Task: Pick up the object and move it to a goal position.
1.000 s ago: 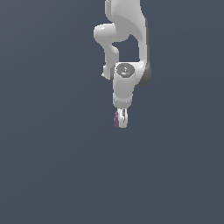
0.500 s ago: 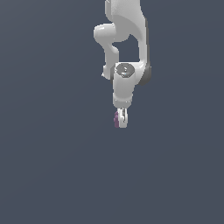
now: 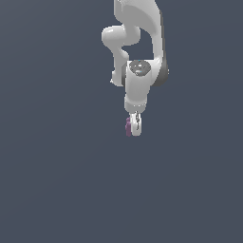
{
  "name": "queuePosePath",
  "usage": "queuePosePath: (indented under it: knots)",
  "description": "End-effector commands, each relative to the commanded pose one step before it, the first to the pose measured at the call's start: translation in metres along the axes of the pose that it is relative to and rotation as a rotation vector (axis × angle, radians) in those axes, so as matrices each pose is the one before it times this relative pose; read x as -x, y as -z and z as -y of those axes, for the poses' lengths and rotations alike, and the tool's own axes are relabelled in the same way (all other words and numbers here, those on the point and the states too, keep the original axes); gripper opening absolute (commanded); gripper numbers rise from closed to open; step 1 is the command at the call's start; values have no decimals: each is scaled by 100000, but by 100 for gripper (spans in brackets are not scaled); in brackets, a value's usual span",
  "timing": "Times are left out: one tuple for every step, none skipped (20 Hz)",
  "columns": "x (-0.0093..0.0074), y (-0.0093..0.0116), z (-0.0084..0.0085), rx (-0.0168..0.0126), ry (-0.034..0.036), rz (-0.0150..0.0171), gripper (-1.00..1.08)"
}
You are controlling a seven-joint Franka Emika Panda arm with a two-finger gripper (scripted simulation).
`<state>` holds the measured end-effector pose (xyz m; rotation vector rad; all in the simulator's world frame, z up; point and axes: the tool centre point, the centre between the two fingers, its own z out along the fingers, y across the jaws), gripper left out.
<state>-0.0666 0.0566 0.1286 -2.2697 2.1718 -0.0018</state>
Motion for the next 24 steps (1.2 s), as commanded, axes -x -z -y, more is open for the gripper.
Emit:
queuePosePath:
  knots:
    - [426,1628,286,-68,-27,-71,-100]
    - [202,757,128,0,0,0,-100]
    - [216,809,138,0,0,0,-100]
    - [224,846,153,21,-27,-60,-100]
    - [244,910,160,0,0,0,-100]
    - [256,952,170,0,0,0,-100]
    - [254,921,179,31,-21,-58,-100]
    - [243,890,166,0,0,0,-100]
    - [229,833,159,0,0,0,-100]
    - [216,776,152,0,0,0,-100]
    - [202,720,145,0,0,0,-100]
    - [188,664,137,0,0,0,-100]
    - [189,579,140,57,52,60,-100]
    - [159,552,121,0,0,0,-100]
    - [145,497,113,0,0,0,-100]
    - [138,436,107,17,37,56,-100]
    - [116,388,96,0,0,0,-100]
    - [101,334,86,0,0,0,-100]
    - [93,275,77,17,37,55,-100]
    - [71,229,63,0,0,0,-100]
    - [55,177,50,0,0,0,-100]
    - [44,122,38,11,26,39,-100]
    - [24,75,22,0,0,0,-100]
    - [8,25,7,0,0,0,-100]
